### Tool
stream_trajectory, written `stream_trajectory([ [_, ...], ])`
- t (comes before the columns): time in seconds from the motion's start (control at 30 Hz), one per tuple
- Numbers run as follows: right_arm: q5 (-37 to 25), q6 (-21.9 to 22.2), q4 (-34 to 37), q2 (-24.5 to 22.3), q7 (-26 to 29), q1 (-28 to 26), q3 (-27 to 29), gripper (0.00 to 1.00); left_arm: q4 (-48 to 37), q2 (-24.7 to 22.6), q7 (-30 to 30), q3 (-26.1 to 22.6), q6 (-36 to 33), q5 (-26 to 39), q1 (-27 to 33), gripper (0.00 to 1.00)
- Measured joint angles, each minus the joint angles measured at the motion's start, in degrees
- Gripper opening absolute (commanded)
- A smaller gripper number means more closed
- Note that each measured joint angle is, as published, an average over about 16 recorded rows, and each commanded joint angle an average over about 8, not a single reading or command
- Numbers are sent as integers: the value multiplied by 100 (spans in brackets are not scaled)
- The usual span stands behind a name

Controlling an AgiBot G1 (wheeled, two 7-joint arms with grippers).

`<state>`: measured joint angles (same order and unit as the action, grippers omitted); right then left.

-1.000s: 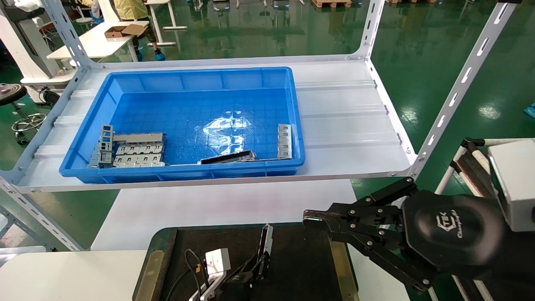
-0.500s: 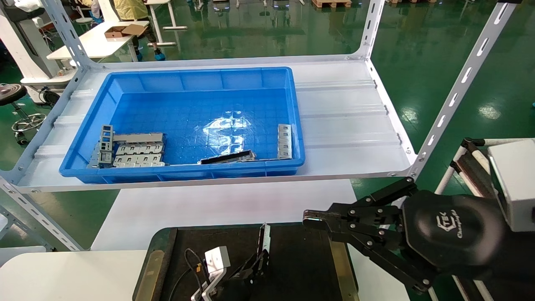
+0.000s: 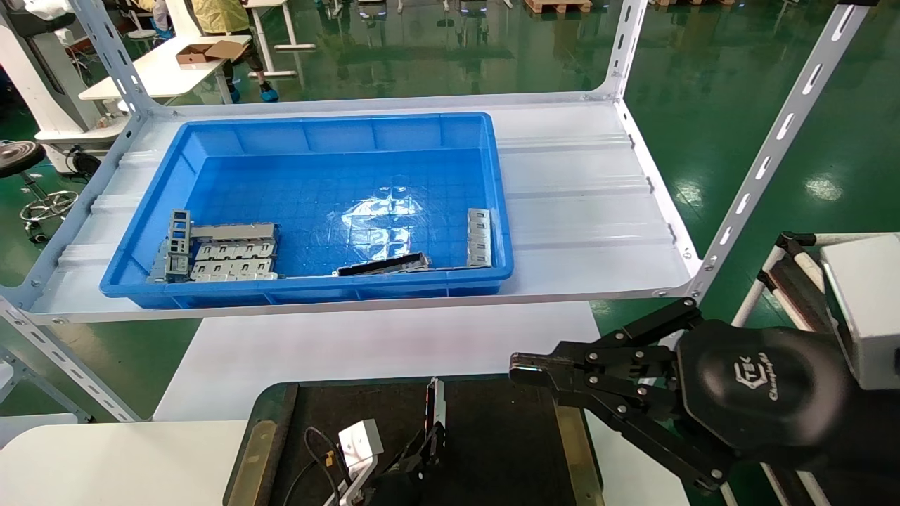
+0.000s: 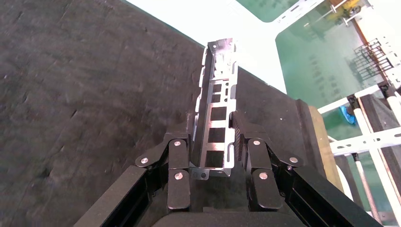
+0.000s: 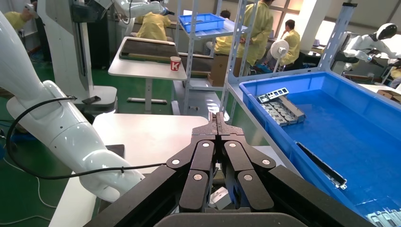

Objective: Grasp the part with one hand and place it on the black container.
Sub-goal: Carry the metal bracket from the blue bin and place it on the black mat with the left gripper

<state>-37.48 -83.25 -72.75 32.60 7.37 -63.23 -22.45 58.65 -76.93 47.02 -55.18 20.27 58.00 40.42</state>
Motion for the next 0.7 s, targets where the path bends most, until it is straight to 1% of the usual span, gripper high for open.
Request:
stream_trajectory([
  [0.23,0,0,0,0,0,0,0,0,240,29,-454,-324,504,-769,41,0],
  [0.27,0,0,0,0,0,0,0,1,276,33,-527,-368,578,-888,50,0],
  [0.3,0,0,0,0,0,0,0,6,312,37,-603,-412,652,-1008,61,0],
  [0.33,0,0,0,0,0,0,0,16,348,41,-682,-456,729,-1134,74,0],
  [0.37,0,0,0,0,0,0,0,29,382,45,-762,-500,804,-1261,89,1],
  [0.4,0,0,0,0,0,0,-1,41,416,48,-844,-543,879,-1391,106,5],
  [0.43,0,0,0,0,0,0,-1,54,450,51,-931,-588,957,-1528,125,11],
  [0.47,0,0,0,0,0,0,-1,66,483,55,-1019,-633,1033,-1667,146,22],
  [0.53,0,0,0,0,0,0,-1,90,547,61,-1208,-726,1187,-1965,198,47],
  [0.57,0,0,0,0,0,0,-1,98,578,64,-1309,-775,1264,-2124,229,59],
  [0.6,1,0,0,0,0,0,-1,100,609,67,-1414,-825,1342,-2291,263,72],
  [0.63,1,0,0,0,0,0,-1,100,642,70,-1527,-878,1423,-2471,303,84],
  [0.7,1,0,0,0,0,0,-1,100,709,79,-1760,-985,1584,-2848,391,98],
])
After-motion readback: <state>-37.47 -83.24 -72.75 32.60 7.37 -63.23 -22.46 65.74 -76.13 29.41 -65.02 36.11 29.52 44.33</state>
